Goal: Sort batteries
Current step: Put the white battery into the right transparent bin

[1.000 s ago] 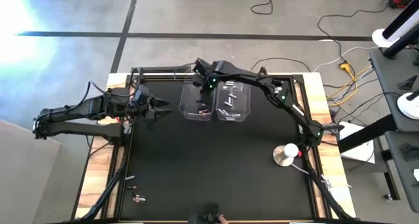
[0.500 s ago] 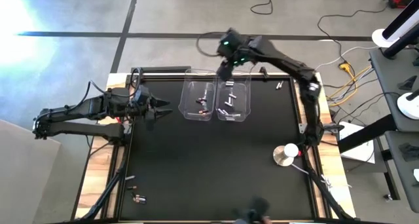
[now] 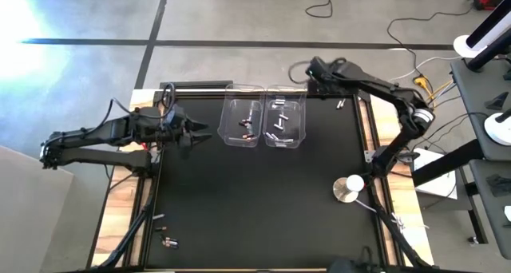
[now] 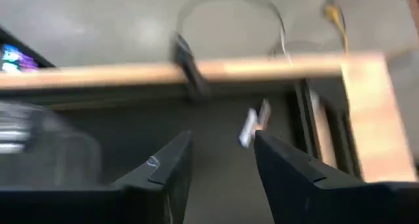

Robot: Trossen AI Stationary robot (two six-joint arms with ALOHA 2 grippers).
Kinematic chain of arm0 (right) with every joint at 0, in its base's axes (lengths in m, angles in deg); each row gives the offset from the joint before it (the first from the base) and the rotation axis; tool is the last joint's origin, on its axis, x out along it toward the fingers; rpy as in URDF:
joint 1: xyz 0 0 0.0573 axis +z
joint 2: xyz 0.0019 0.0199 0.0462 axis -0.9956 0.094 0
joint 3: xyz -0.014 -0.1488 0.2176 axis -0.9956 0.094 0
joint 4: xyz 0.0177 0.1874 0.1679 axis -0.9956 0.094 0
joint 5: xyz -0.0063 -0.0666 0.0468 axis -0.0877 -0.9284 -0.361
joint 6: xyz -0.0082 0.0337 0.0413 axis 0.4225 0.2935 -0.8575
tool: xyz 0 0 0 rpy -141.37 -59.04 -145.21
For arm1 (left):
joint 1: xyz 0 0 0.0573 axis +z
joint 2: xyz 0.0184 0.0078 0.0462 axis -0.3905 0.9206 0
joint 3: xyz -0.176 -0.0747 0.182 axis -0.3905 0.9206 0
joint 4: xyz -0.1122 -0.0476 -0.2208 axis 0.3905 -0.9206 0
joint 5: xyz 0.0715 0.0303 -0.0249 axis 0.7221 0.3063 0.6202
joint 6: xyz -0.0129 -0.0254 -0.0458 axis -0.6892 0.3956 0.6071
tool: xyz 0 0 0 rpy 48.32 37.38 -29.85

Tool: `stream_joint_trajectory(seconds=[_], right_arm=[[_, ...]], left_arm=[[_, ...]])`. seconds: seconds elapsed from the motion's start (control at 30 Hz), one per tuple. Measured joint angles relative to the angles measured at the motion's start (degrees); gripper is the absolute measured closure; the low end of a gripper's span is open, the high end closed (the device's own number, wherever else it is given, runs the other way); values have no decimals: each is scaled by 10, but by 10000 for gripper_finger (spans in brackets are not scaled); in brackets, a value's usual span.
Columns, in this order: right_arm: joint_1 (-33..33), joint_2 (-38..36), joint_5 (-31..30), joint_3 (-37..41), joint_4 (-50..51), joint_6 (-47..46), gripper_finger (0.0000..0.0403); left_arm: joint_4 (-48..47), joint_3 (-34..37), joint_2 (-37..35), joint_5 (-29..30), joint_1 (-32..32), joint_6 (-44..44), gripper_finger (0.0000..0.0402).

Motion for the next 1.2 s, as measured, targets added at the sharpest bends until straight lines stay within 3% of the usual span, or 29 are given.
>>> stream_joint_trajectory(seconds=[0.2, 0.43, 0.7, 1.2], right_arm=[[-26, -6, 8, 137, -71, -144, 270], [-61, 12, 40, 219, -136, -198, 281], [-89, 31, 58, 249, -211, -165, 289], [-127, 32, 58, 256, -262, -160, 308]], left_arm=[[0, 0, 16, 0, 0, 2, 189], [0, 0, 26, 0, 0, 24, 189], [0, 0, 25, 0, 0, 34, 189], [0, 0, 25, 0, 0, 43, 189]])
